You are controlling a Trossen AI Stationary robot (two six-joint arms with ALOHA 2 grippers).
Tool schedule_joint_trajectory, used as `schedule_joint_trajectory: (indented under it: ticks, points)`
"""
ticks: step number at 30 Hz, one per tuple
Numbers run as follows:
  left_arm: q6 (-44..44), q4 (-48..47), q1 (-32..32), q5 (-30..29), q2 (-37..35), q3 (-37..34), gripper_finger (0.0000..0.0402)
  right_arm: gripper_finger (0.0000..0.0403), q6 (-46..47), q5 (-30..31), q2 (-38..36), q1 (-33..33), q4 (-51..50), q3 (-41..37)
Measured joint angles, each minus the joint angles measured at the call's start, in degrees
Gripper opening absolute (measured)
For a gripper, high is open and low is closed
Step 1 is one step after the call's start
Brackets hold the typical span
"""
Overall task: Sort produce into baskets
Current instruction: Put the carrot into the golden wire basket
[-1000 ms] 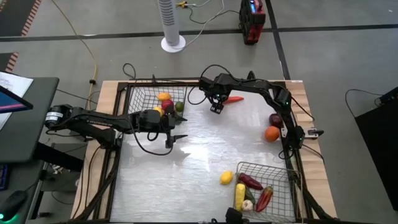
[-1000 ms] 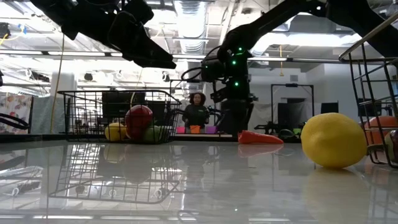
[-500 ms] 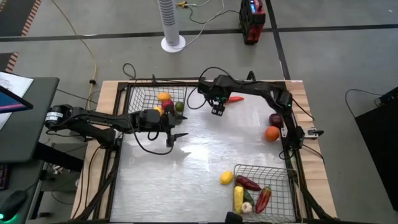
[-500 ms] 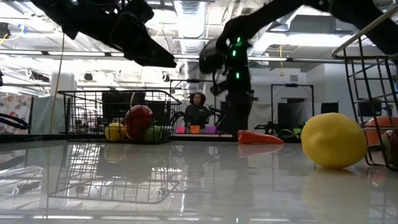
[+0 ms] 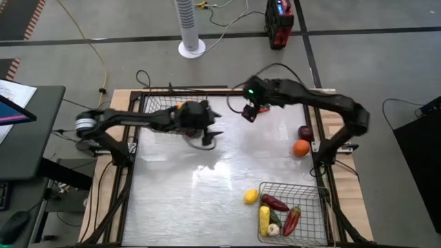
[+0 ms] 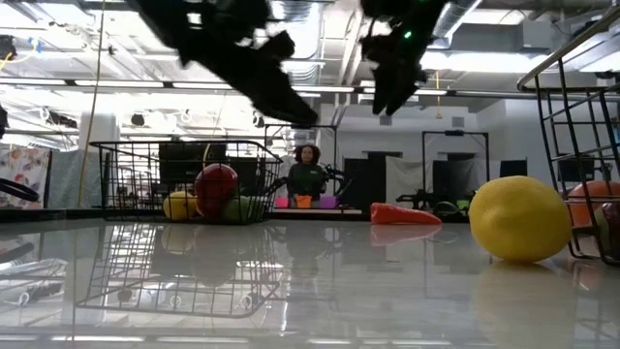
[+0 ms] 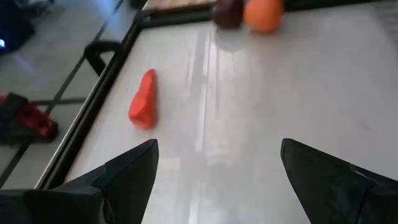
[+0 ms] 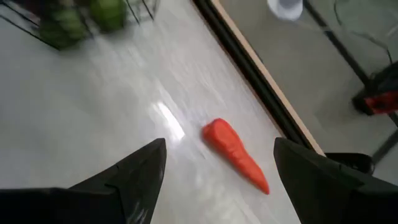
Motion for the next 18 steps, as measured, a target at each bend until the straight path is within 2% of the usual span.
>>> schedule_joint_trajectory:
  ticks: [9,14,18]
  points:
    - [4.9,-8.1,3.9,0.6,19.6,22.9,0.0327,0.0324,4.2,2.0,-16.9,5.6,12.8,-16.8]
    - [6.4,-10.6,6.0,3.7,28.2,32.1,0.0327,0.0324,4.7,2.8,-22.2,7.8,18.8,-22.7]
    - [5.8,-11.2,7.3,5.4,33.6,37.7,0.0327,0.0324,4.0,5.0,-24.3,8.9,19.8,-24.8]
